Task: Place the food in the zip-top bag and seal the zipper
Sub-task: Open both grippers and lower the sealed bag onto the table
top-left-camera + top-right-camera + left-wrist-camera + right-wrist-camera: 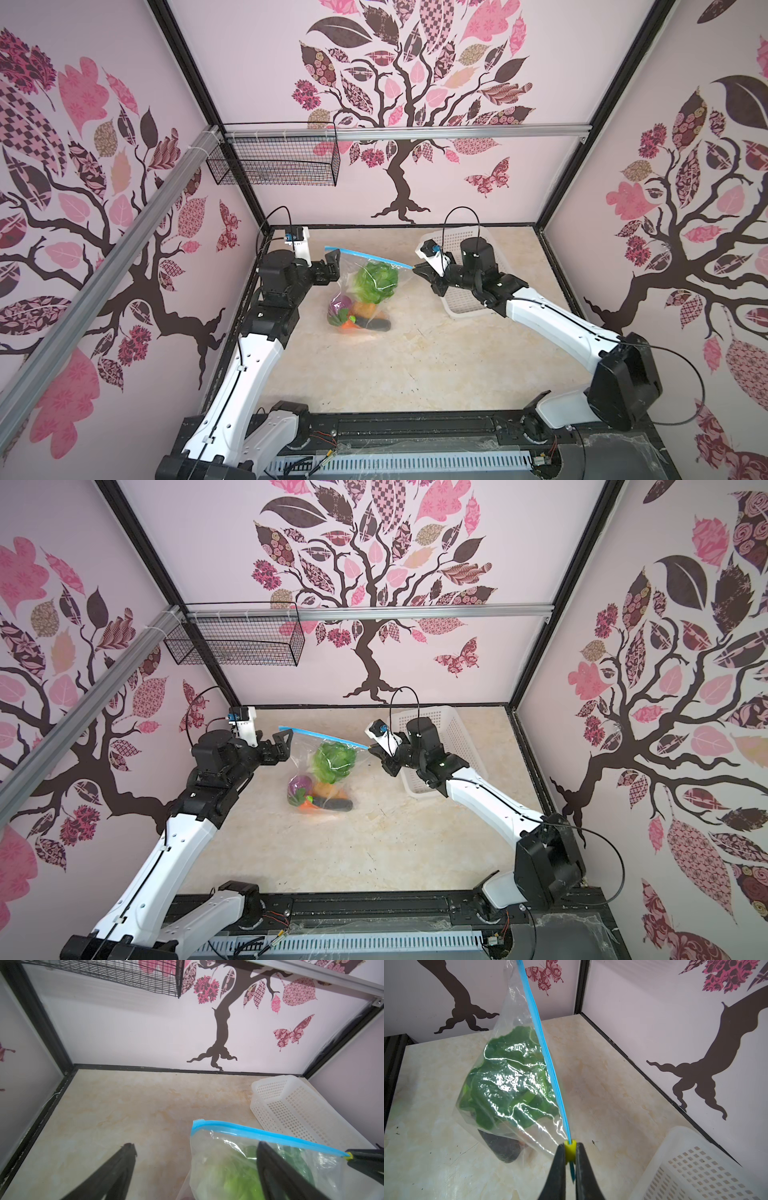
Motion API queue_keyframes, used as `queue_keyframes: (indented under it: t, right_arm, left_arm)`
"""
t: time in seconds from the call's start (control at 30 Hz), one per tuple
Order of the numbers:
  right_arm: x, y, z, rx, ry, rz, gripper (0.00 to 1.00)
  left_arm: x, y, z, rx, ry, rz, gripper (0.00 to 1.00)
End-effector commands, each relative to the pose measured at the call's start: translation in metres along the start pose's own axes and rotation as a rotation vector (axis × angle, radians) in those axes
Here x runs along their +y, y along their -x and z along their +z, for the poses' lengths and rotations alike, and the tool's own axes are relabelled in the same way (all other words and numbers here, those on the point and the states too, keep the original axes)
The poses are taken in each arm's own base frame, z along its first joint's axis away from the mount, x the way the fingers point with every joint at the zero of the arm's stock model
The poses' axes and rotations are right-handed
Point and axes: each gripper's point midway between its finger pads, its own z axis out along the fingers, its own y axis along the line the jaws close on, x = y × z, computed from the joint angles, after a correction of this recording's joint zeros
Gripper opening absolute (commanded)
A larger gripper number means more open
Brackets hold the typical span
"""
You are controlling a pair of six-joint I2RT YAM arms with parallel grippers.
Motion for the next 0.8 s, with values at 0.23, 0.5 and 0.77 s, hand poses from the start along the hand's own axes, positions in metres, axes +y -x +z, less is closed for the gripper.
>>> queue_keyframes:
  t: [0.23,0.5,0.77]
  right_arm:
    - [-0.058,-0.022,0.08,0.037,-0.132,0.092,0.0]
    - [-0.093,-0.068,0.138,0.068,-0.246,0.128,0.02]
    - [-0.11,-0.048,0.137,0.037,-0.307,0.171,0.38]
  left_arm:
    - [0.047,-0.006,-0.009,-0.056,0.252,-0.022,0.98]
    - [0.044,-0.005,-0.009,-0.061,0.238,-0.044,0.98]
    - [0.036,-0.006,-0.006,-0.054,0.188,-0.071,0.98]
